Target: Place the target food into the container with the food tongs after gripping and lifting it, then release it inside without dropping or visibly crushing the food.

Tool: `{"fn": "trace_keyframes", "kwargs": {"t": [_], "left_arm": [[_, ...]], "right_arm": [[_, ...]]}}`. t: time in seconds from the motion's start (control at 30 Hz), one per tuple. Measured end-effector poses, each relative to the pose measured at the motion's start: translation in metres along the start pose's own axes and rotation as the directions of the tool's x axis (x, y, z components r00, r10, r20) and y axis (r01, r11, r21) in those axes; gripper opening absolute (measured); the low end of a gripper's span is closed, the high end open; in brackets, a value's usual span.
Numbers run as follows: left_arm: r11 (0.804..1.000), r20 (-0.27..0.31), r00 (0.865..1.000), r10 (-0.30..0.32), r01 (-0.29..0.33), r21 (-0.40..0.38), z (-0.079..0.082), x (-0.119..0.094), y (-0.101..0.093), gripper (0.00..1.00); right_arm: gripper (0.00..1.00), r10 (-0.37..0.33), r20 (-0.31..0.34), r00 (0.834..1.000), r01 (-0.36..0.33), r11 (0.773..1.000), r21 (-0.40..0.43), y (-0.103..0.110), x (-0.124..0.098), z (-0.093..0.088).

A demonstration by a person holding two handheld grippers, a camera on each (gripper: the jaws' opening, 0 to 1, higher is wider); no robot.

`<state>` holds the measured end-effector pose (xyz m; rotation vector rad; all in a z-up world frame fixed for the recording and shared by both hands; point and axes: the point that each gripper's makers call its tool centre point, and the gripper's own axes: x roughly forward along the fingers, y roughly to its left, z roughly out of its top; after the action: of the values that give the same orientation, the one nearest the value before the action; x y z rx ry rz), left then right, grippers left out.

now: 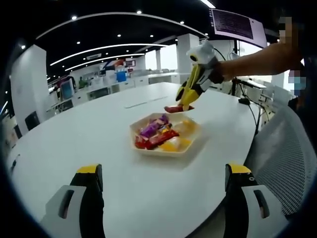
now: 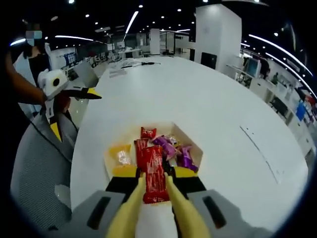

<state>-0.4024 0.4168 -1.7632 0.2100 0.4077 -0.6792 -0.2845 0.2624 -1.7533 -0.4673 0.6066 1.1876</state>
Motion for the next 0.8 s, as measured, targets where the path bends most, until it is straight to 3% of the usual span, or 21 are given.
{"fn": "trace_keyframes", "kwargs": {"t": [0.2,0.8], "left_arm": [[1.000,0.001,1.000,0.002,-0.002,0.000,0.000,0.000,0.000,1.00],[1.000,0.004,1.000,0.006,-0.006,0.000,0.001,0.000,0.001,1.00]], "right_arm": [[0.24,0.028,0.001,1.000,-0.028,0.999,-0.028,0.011,0.011,0.012],[0.26,0.056,0.013,0.998,-0.055,0.997,-0.050,0.022,0.018,0.017]]}}
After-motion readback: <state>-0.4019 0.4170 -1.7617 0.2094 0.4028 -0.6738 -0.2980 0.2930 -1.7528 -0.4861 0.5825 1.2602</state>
